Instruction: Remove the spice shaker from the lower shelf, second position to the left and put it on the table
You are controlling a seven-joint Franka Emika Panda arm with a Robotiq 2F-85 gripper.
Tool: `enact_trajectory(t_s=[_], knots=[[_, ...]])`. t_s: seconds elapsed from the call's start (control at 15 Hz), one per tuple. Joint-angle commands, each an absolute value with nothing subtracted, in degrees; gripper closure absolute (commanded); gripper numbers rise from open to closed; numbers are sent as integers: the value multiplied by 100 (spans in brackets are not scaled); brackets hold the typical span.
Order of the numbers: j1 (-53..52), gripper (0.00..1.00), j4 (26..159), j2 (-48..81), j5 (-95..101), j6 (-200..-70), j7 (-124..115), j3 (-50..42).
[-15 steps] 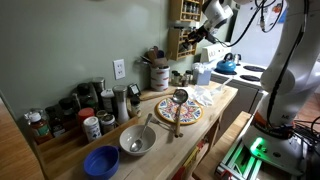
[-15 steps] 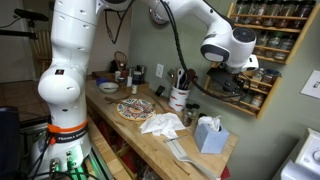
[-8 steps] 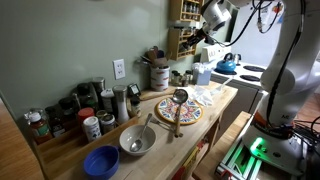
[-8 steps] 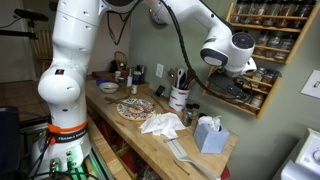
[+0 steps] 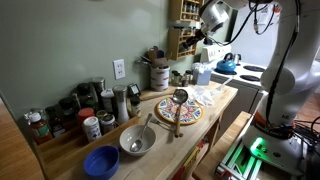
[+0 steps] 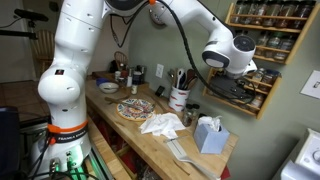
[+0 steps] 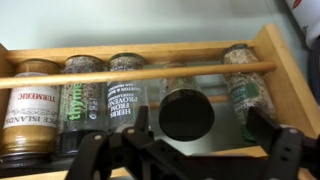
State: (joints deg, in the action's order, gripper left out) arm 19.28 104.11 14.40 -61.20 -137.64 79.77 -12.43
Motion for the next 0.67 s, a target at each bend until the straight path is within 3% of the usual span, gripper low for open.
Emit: enact_trajectory(t_s=[0.0, 0.4, 0.47, 0.6], knots=[[2036, 0, 10123, 1699, -6215, -13540, 8207, -1178], [2102, 0, 9828, 1961, -6168, -13374, 8162, -1119], [2115, 25, 9806, 1982, -6173, -13311, 8159, -1109], [2133, 34, 9756, 2005, -6120, -13173, 8128, -1121]])
